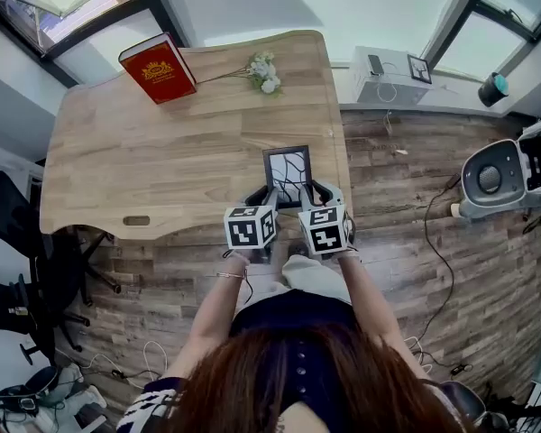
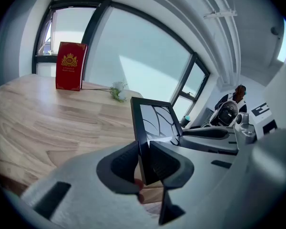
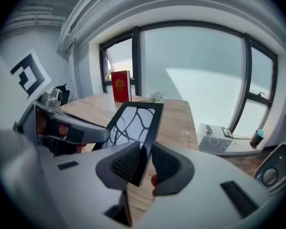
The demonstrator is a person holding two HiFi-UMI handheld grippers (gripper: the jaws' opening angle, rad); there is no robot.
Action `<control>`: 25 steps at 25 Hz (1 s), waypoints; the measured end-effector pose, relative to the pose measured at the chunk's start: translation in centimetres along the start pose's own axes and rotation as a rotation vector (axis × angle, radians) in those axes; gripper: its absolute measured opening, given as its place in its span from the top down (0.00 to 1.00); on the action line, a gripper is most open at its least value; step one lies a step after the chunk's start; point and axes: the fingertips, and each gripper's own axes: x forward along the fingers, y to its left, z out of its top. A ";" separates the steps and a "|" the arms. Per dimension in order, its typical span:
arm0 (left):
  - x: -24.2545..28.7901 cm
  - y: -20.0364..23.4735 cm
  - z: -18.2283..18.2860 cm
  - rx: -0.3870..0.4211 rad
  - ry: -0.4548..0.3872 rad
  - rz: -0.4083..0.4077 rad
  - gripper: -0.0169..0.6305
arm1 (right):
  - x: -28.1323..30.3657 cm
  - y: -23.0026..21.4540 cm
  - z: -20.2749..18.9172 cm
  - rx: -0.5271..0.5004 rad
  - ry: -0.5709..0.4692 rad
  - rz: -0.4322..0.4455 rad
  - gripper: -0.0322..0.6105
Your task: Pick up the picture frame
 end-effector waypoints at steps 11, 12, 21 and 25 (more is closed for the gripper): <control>-7.0 -3.5 1.3 0.062 -0.116 -0.047 0.84 | -8.0 2.4 2.3 -0.060 -0.132 -0.079 0.82; -7.6 -3.8 1.3 0.066 -0.123 -0.050 0.84 | -8.7 2.6 2.3 -0.063 -0.139 -0.085 0.82; -12.6 -6.0 0.6 0.118 -0.185 -0.080 0.84 | -13.9 5.1 2.2 -0.059 -0.210 -0.131 0.82; -14.9 -6.9 0.7 0.132 -0.220 -0.091 0.84 | -16.2 6.3 2.6 -0.065 -0.248 -0.162 0.82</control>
